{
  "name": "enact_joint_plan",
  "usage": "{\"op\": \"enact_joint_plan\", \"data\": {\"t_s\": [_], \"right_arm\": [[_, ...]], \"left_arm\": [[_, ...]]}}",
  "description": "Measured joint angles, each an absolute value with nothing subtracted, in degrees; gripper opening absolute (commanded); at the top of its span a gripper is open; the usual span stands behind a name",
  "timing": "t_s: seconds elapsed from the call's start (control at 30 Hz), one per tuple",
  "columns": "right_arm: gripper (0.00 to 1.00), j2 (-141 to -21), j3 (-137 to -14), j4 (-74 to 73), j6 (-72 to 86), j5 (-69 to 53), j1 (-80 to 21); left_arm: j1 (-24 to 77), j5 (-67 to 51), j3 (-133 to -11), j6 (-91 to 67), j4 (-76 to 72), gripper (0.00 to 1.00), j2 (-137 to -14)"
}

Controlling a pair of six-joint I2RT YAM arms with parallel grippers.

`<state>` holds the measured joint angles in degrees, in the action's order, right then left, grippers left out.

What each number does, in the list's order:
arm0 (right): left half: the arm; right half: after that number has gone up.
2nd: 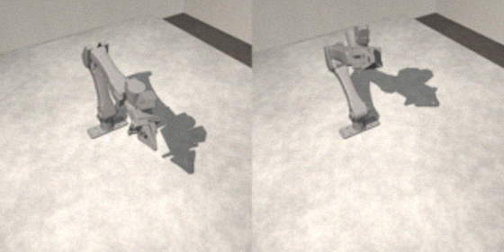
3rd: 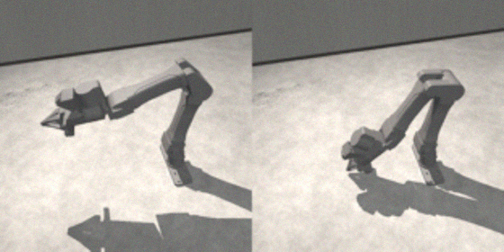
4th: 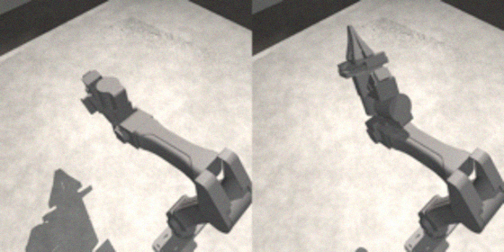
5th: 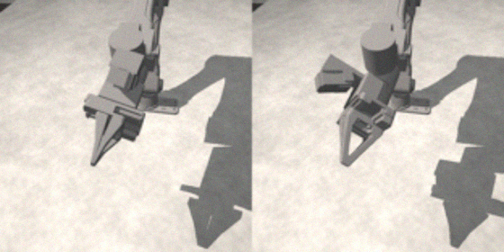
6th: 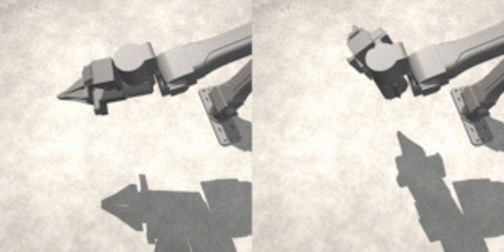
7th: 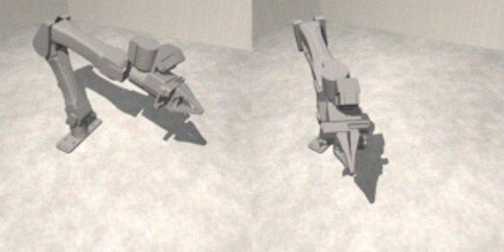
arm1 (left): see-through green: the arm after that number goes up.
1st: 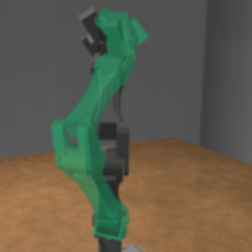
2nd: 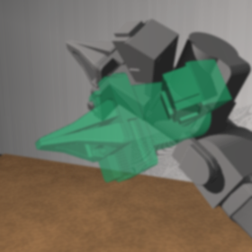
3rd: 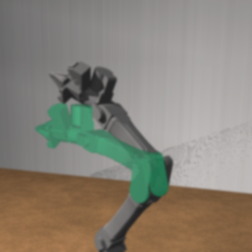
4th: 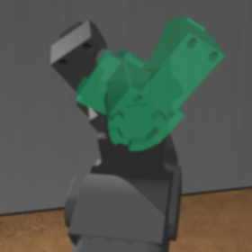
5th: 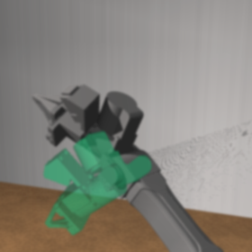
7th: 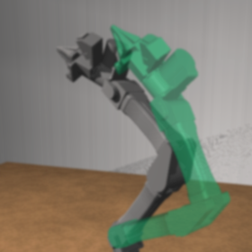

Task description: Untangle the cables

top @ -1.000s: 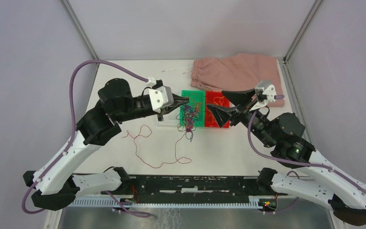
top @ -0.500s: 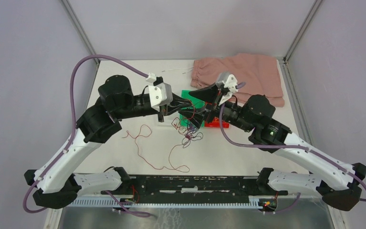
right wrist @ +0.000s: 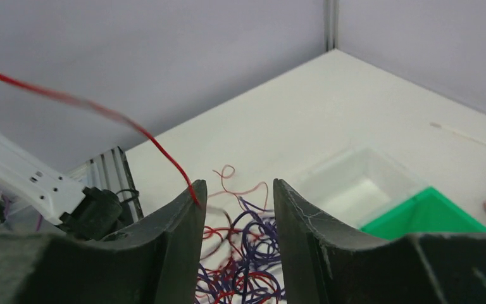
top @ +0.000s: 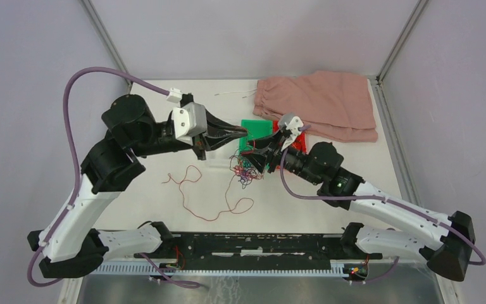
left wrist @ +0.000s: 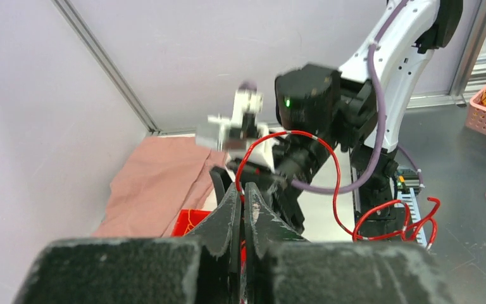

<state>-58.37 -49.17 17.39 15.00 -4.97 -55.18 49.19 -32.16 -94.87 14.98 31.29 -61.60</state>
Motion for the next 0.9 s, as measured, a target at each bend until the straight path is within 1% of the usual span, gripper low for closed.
{"op": "enact_joint_plan", "data": {"t_s": [0.13, 0.3, 0.7, 0.9], "right_arm": [[0.49, -58.37, -43.20, 18.76, 16.80, -2.94, -54.50], [0.49, -58.81, -39.99, 21.43, 18.35, -1.41, -54.24], [0.51, -68.20, -34.50, 27.68, 22.90, -1.21, -54.24], [0.51, -71.16, -30.28, 32.56, 25.36, -1.50, -54.24]], "left_arm": [[49.15, -32.10, -97.06, 15.03, 31.88, 0.03, -61.56], [48.86, -31.92, -100.29, 15.09, 33.19, 0.03, -61.71], [48.82, -31.40, -109.97, 17.30, 35.11, 0.03, -64.79], [48.82, -29.15, -114.32, 21.69, 37.32, 0.03, -67.13]]}}
